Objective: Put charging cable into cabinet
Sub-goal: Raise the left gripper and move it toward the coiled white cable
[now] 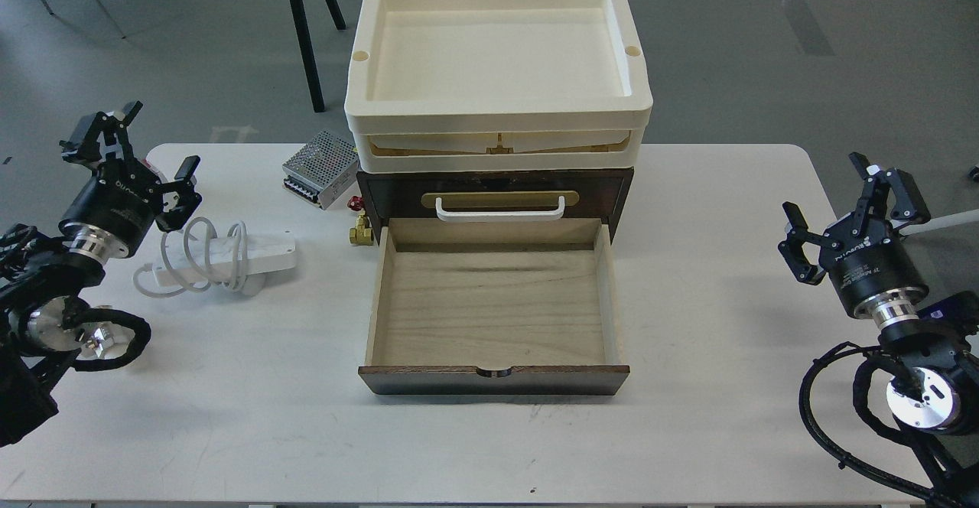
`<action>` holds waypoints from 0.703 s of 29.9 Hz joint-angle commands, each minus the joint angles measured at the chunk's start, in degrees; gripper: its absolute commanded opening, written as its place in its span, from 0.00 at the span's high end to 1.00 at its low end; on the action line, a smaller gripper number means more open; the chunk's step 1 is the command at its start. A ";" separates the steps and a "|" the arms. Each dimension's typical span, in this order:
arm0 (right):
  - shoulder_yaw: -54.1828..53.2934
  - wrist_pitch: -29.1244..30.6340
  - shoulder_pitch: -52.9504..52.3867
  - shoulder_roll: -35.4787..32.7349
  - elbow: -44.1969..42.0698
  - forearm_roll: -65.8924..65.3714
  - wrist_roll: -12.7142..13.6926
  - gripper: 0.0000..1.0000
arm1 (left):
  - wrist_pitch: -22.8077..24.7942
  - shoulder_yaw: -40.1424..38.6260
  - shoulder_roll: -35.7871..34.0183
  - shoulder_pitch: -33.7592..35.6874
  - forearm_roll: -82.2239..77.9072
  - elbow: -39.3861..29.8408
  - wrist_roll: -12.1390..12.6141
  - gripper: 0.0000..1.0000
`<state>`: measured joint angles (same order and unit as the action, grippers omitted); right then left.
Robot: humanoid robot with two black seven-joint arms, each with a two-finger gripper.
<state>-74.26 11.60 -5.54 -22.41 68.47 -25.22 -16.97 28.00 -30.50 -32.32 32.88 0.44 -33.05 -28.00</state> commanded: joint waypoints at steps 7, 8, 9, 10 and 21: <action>0.00 0.00 0.00 0.00 0.00 0.00 0.01 0.01 | 0.00 0.09 0.68 0.60 -0.26 0.97 0.00 0.01; 0.00 0.00 0.00 0.00 0.00 0.00 0.01 0.01 | 0.00 -0.26 0.59 0.60 -0.09 0.97 0.00 0.01; 0.00 0.00 0.00 0.00 0.00 0.00 0.01 0.01 | 0.00 -0.79 0.42 0.60 -0.08 0.97 0.00 0.00; 0.00 0.00 0.00 0.00 0.00 0.00 0.01 0.01 | 0.00 -1.57 0.24 0.69 -0.08 1.06 0.00 0.00; -0.09 0.00 0.00 0.00 0.00 0.00 0.01 0.01 | 0.00 -2.55 -12.59 15.78 -34.92 0.71 0.00 0.01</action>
<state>-74.35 11.60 -5.54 -22.41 68.47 -25.22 -16.97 28.00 -33.23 -42.73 42.13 -20.02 -31.75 -28.00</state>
